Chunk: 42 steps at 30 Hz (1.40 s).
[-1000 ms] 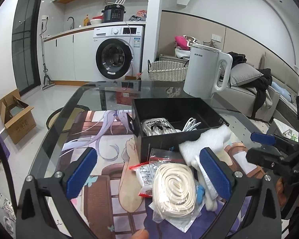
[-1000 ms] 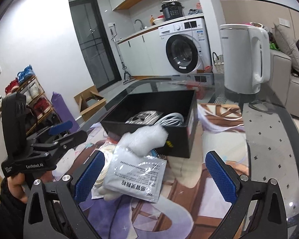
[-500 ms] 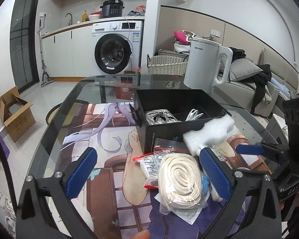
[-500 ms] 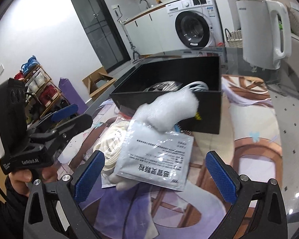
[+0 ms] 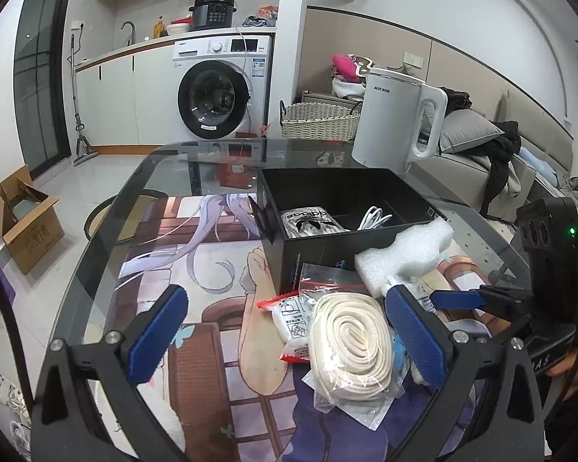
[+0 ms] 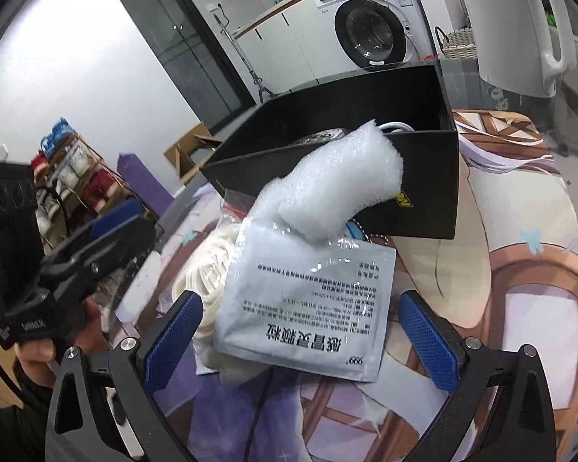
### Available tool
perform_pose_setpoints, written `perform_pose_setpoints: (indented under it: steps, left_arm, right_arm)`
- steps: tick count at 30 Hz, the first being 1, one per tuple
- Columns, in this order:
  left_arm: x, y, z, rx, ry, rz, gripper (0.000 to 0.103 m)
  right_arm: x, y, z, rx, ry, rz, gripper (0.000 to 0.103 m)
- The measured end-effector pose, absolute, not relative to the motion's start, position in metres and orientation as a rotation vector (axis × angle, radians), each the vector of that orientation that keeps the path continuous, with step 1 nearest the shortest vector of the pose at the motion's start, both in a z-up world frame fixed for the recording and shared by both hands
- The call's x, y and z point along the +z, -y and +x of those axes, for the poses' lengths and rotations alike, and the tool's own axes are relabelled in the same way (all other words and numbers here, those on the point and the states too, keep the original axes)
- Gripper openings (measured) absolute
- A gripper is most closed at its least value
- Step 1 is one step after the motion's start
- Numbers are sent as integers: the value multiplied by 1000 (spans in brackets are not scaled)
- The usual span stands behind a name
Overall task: Organize soft objects
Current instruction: 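Reach the right tool to the white medicine sachet and grasp it, then lift the sachet with the right tool while the left tool grasps the coiled rope bag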
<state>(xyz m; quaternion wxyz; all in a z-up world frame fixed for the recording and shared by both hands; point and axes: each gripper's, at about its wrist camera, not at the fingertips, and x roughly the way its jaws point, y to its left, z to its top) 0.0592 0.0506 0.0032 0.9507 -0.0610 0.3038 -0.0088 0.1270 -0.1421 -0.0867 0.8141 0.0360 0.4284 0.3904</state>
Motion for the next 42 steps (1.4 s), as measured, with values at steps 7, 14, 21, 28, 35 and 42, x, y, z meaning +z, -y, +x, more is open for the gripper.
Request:
perform_pose_setpoints:
  steps: [7, 14, 21, 28, 35, 42]
  left_arm:
    - [0, -48, 62, -27, -631, -117, 103]
    - [0, -45, 61, -41, -628, -109, 103]
    - [0, -48, 61, -28, -631, -110, 103]
    - [1, -53, 61, -25, -628, -122, 103]
    - [0, -51, 61, -32, -631, -112, 103]
    - [-1, -50, 61, -36, -633, -114, 103]
  right_arm:
    - [-87, 148, 133, 844, -926, 139, 102]
    - [-86, 147, 133, 876, -939, 149, 102]
    - [-86, 137, 125, 863, -916, 67, 98]
    - [-88, 141, 128, 829, -919, 69, 77]
    - [-88, 151, 130, 848, -933, 91, 62]
    - [-79, 157, 122, 852, -912, 73, 42]
